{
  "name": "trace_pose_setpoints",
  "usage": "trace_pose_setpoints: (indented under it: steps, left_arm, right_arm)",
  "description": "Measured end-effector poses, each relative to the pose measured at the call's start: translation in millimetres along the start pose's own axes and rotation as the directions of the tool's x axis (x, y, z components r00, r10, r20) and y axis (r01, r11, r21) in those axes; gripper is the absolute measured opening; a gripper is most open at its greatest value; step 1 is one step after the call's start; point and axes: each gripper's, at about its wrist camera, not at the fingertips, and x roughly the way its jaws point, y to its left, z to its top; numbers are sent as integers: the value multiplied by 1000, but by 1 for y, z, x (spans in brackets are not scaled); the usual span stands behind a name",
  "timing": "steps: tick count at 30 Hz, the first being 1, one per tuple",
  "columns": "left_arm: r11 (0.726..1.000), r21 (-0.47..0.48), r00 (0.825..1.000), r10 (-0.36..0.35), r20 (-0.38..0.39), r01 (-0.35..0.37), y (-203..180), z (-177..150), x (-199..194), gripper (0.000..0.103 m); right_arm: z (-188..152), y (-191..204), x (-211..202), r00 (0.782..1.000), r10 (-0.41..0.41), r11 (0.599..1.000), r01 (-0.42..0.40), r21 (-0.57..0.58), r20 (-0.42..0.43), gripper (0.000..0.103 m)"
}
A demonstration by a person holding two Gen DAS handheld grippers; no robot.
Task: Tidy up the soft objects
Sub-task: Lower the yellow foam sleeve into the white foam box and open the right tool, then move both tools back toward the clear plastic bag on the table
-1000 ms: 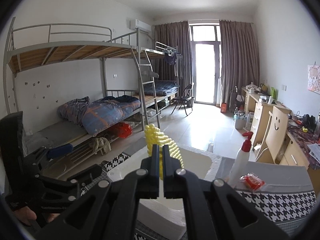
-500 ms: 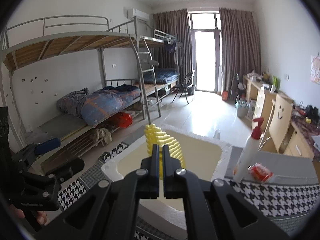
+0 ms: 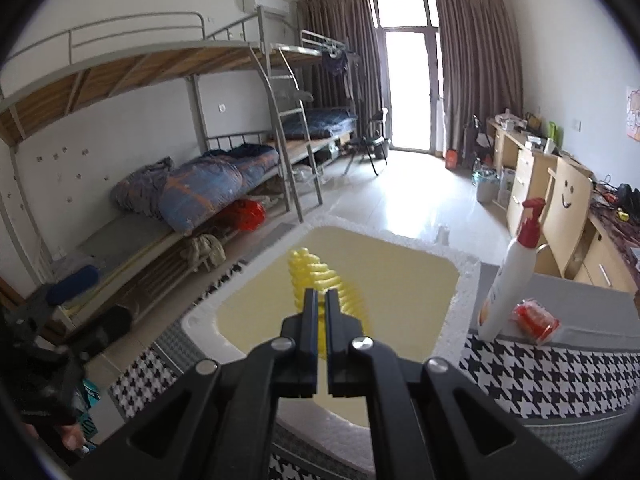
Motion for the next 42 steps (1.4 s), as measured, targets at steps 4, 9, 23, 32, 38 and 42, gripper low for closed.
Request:
trace_pose_setpoints:
  steps: [4,9,23,32,38,42]
  left_arm:
    - [1000,2,1000,-1,-1,1,0,-1,0,102]
    - [1000,4,1000,2,-6,-2,-2,-1,1,102]
    - [999,18,1000,-26,6,26,-11,6,-2,102]
    - [996,52,997,-78,18,77,-34,9,-6,102]
    - [990,70,991,-128,28,126,-52,12,-10,102]
    - [984,90,987,-158,33,154,-66,12,-13,102]
  right_arm:
    - [-3,-1,4,1000,17,1000,-17,8,-23,59]
    - [-4,1,-1,1000,5,1000,-5,-1,-1,72]
    - [0,-5,-30,998,-22,1000,23,-14,59,73]
    - [-3,-20,-54,993,-63,998,62,10,103,73]
    - [-10,-32,-70,988,-98,995,94,33,122,73]
    - [-14,-43,-79,983,-125,991,118,55,132,73]
